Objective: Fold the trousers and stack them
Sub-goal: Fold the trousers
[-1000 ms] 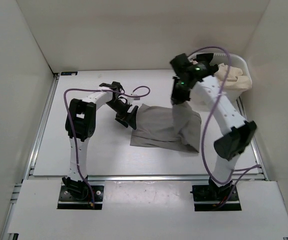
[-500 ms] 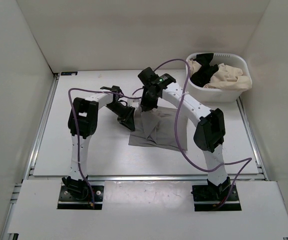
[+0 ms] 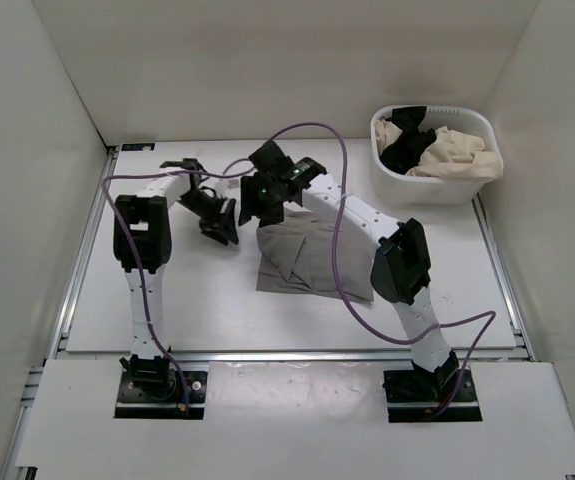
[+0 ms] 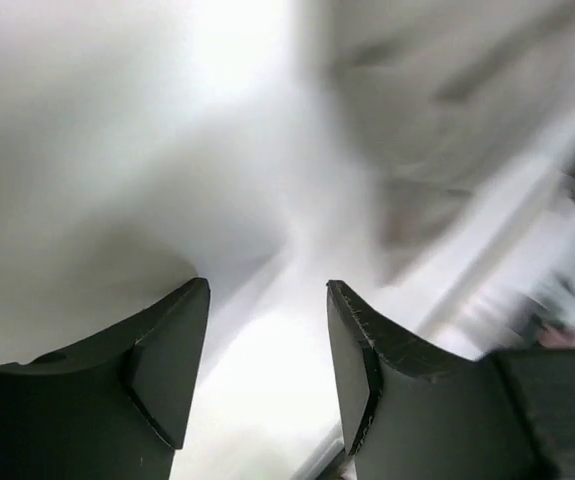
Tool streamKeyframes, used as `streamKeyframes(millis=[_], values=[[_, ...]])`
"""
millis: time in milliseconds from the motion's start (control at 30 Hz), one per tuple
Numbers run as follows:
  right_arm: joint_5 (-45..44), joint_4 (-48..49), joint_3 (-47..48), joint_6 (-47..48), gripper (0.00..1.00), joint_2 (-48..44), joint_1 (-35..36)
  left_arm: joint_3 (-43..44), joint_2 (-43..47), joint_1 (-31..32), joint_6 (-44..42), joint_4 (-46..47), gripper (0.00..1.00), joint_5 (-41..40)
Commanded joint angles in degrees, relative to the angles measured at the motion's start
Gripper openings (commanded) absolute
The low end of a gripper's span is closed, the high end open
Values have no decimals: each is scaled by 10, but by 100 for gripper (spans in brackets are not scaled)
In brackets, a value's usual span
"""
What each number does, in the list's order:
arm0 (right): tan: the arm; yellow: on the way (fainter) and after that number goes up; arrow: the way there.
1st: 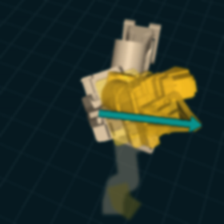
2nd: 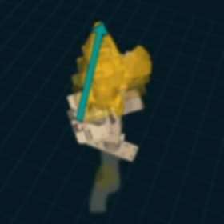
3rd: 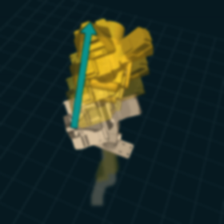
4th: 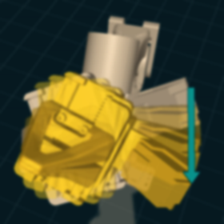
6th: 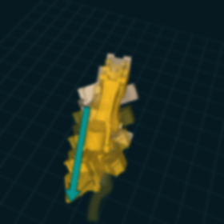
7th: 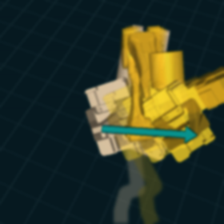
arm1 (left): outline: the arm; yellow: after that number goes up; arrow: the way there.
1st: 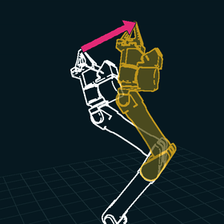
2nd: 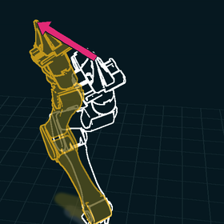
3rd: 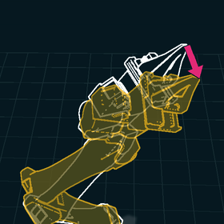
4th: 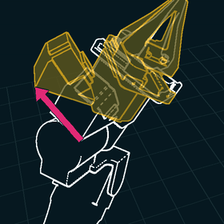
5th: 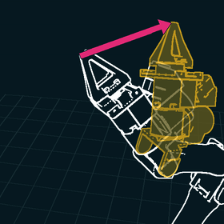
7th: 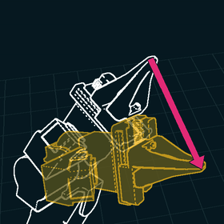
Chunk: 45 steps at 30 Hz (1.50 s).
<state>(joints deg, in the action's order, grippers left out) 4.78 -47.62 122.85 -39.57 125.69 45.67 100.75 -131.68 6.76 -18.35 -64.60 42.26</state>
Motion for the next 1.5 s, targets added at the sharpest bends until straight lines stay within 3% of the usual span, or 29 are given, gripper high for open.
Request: streamKeyframes(millis=[0,100,133,167,333,467,667,900,1033,1067,1100,1267,1333,1400,1433,1467], values=[[41,22,32,104,62,-40,26,54,32,-69,-44,19,63,-145],[-68,16,-96,79,72,-179,-7,101,57,-71,-102,-21,69,-107],[-78,36,-144,65,72,-211,-28,124,79,-62,-124,-40,88,-101],[-79,41,-237,38,72,-263,-79,125,92,-48,-165,-46,100,-80],[-22,68,-433,14,72,-354,-236,119,136,50,-231,-46,100,12],[44,115,-506,14,72,-347,-335,160,99,134,-237,-25,100,-6],[106,163,-499,26,74,-258,-370,154,55,250,-202,75,100,-141],[115,202,-499,20,74,-185,-389,160,15,278,-151,156,100,-224],[115,202,-499,20,74,-168,-394,148,3,294,-151,163,75,-241],[115,202,-499,20,74,-168,-394,140,3,294,-151,163,59,-248],[115,202,-499,20,74,-168,-394,129,3,294,-146,163,52,-248],[115,202,-499,15,72,-162,-400,129,27,294,-146,143,29,-242],[115,202,-499,10,71,-154,-400,129,34,294,-140,130,26,-236],[115,202,-499,2,64,-147,-400,129,51,294,-140,120,27,-236],[110,202,-499,-5,58,-139,-405,120,60,294,-140,120,27,-241],[110,202,-499,-13,46,-139,-405,112,81,294,-140,114,30,-247]])
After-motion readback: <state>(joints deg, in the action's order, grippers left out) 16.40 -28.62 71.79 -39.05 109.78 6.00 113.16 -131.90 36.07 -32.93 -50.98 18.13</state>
